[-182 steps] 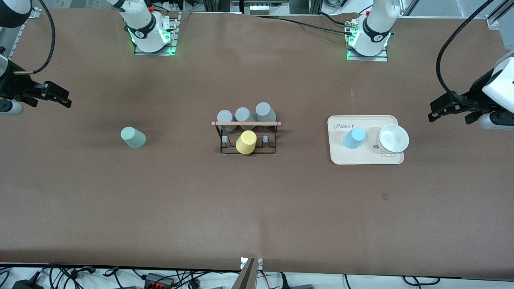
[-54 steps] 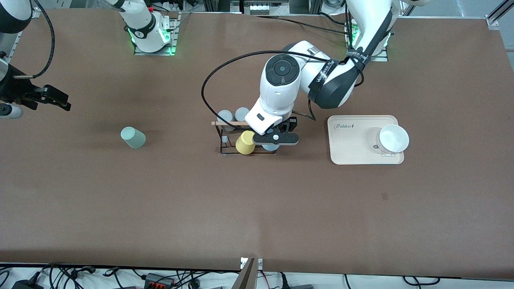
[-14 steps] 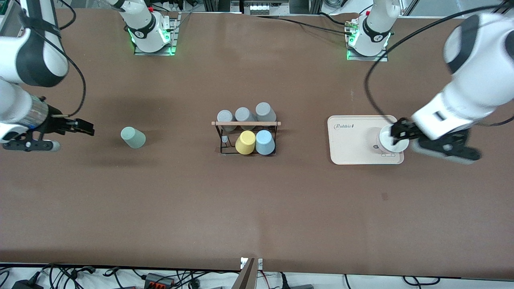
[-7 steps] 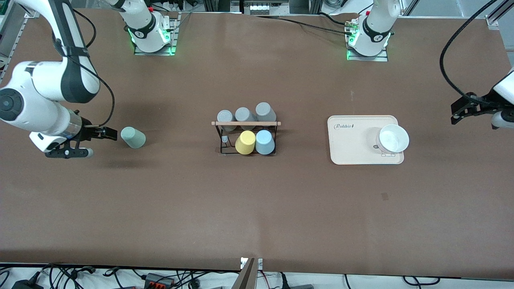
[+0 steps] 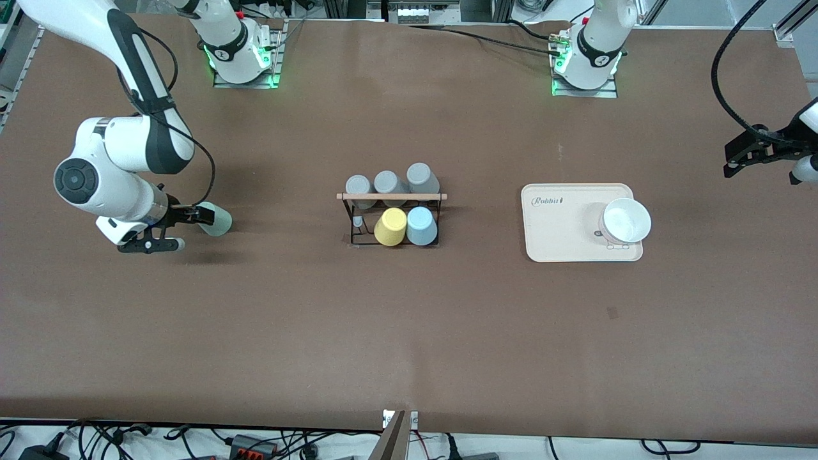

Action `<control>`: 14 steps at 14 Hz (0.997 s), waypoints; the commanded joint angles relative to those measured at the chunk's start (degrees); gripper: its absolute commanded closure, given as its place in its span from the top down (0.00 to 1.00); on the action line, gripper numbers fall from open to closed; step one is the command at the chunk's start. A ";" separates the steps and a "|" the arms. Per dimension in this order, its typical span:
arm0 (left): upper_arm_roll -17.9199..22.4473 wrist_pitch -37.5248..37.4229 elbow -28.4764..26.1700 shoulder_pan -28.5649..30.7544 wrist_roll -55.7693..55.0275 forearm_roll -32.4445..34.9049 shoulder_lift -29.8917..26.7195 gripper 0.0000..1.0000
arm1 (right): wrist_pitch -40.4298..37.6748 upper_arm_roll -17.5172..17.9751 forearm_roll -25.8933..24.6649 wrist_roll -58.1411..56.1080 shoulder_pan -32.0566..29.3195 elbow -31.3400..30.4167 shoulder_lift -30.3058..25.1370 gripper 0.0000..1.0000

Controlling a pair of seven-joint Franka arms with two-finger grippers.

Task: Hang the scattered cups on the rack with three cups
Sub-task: 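Grasp the pale green cup with the right gripper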

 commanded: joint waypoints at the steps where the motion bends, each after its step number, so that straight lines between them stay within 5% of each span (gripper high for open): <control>1: 0.23 -1.04 0.77 0.40 -2.66 -1.60 0.18 1.00 | 1.85 0.02 0.30 0.80 0.71 -2.05 -0.16 1.00; 14: -0.65 -3.49 1.13 0.40 -7.50 -1.78 -1.22 1.00 | 3.18 0.02 0.38 2.29 -0.52 -3.46 2.83 0.99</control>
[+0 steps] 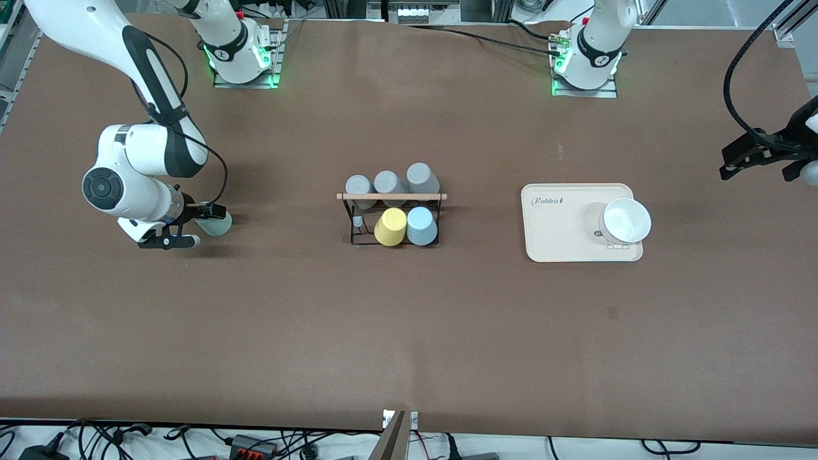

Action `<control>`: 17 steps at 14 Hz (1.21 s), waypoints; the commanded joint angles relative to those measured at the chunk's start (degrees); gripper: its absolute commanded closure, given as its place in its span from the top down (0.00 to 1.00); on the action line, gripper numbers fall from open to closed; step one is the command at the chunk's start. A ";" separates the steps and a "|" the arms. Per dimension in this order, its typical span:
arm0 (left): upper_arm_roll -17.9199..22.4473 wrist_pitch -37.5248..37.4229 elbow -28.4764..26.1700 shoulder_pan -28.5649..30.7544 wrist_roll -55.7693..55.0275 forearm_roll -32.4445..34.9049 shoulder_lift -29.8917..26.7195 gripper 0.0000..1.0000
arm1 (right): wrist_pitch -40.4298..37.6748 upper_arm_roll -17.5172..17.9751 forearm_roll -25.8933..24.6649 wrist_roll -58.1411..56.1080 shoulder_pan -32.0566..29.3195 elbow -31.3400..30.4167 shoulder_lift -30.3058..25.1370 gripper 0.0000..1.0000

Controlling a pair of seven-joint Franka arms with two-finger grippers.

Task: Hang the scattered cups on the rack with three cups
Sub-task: 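Grasp the pale green cup with the right gripper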

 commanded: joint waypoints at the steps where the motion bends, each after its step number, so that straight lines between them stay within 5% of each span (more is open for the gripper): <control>1: -0.39 -2.80 0.57 0.31 -1.11 -0.83 -1.86 1.00 | 0.45 0.37 0.38 1.22 -0.22 -0.43 -0.15 0.89; 5: -1.80 -4.04 0.74 0.22 -2.78 -0.74 -2.39 1.00 | -0.69 0.37 0.38 1.22 -0.31 -0.26 -0.06 0.39; 7: -1.98 -3.86 0.74 0.13 -2.69 -0.74 -2.31 1.00 | -1.92 0.37 0.38 1.13 -0.22 1.40 -0.50 0.27; 13: -1.89 -3.25 0.83 -0.31 -2.60 -1.09 -1.87 1.00 | -25.09 0.55 0.99 1.22 4.69 27.20 1.24 0.27; 17: 0.91 -3.42 0.92 -4.25 -2.69 -1.45 -2.04 1.00 | -31.72 0.46 4.77 1.83 9.34 36.74 4.41 0.27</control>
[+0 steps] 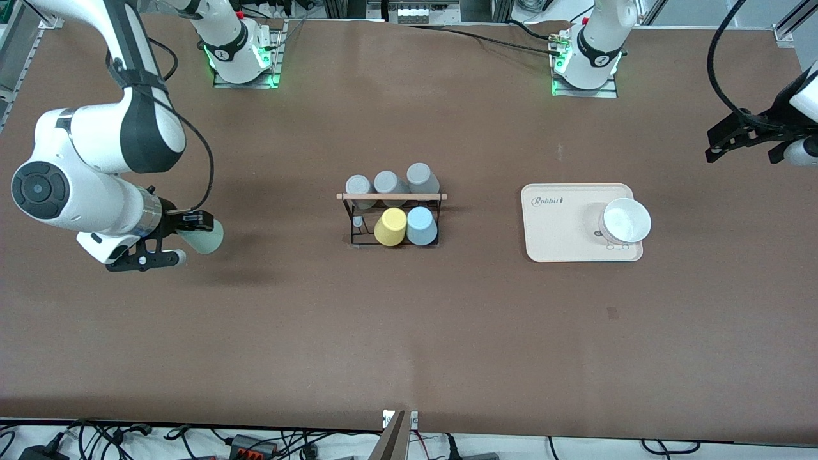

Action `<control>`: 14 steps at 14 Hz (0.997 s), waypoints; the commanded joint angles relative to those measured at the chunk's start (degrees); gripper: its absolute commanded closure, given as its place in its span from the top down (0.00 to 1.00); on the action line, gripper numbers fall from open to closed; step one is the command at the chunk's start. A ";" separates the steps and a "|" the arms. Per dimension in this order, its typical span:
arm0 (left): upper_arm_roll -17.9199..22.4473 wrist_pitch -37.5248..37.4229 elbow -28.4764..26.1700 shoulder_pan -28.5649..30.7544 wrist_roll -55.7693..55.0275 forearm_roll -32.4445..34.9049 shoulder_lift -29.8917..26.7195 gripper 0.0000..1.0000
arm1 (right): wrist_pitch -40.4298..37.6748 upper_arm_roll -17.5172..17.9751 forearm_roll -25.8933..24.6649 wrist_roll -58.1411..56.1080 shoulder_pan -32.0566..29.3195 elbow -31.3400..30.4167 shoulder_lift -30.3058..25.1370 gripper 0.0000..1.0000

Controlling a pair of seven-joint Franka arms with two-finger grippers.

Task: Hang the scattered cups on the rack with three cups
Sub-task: 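Carry the pale green cup with the right gripper to the rack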

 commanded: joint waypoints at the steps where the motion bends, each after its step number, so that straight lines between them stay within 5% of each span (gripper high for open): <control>1: 3.66 -0.62 0.68 -3.88 -0.29 -0.94 -0.15 1.00 | -2.54 -0.26 1.53 2.24 3.36 5.37 4.09 0.27; 8: 4.21 -0.89 0.50 -4.77 -0.47 -0.67 -0.24 1.00 | -1.67 -0.18 2.23 21.84 14.79 12.57 8.21 0.27; 14: 4.64 -0.27 0.41 -4.59 -1.61 -1.02 0.03 1.00 | -1.23 -0.18 3.81 21.86 20.42 19.78 14.02 0.27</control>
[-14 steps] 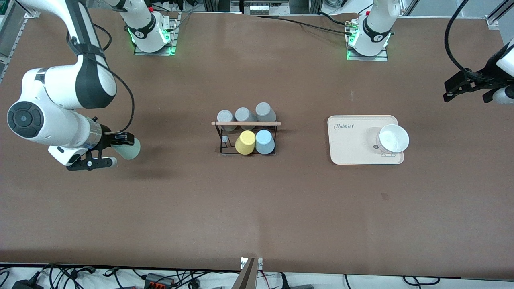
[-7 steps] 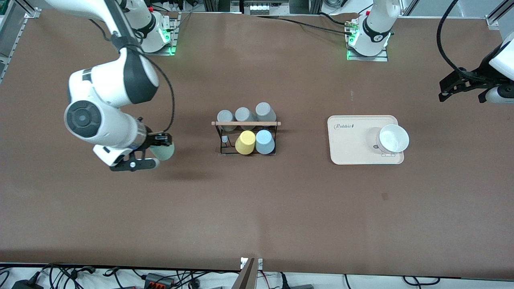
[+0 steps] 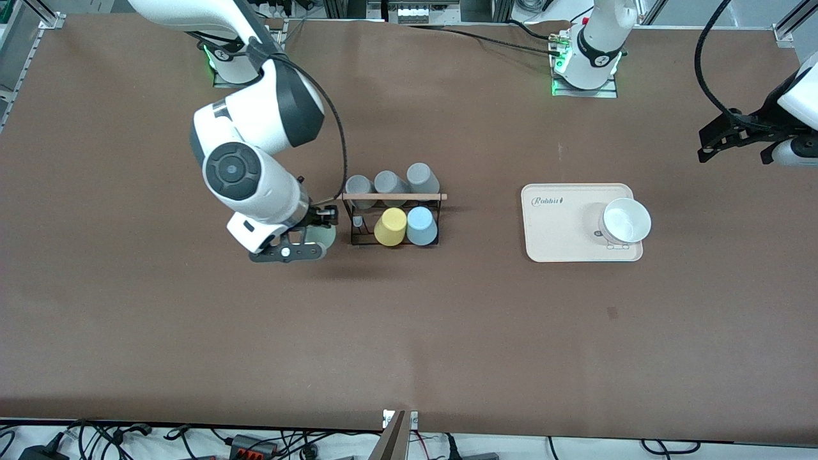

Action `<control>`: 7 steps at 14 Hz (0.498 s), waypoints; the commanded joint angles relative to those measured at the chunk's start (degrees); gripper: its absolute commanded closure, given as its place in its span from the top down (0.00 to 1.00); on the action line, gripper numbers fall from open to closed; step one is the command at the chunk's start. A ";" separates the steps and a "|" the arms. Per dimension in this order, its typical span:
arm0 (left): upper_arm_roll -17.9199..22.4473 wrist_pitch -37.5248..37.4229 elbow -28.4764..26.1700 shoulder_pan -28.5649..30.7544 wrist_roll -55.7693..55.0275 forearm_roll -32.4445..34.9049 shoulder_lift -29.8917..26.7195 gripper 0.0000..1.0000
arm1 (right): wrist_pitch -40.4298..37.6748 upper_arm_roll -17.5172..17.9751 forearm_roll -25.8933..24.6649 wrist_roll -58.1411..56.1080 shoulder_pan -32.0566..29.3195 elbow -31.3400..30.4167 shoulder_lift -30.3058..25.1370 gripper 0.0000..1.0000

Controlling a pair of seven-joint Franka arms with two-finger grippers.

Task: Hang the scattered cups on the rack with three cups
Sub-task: 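Carry the pale green cup with the right gripper to the rack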

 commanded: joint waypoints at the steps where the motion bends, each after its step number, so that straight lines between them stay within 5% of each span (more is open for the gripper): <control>1: 0.96 0.08 0.45 -0.47 -0.85 -1.11 0.03 1.00 | -0.59 -0.42 0.76 0.70 2.52 4.21 2.80 0.27; 7: 0.61 0.79 0.02 -0.55 -0.93 -0.85 0.21 1.00 | -0.06 -0.42 0.76 0.96 4.37 4.65 4.47 0.27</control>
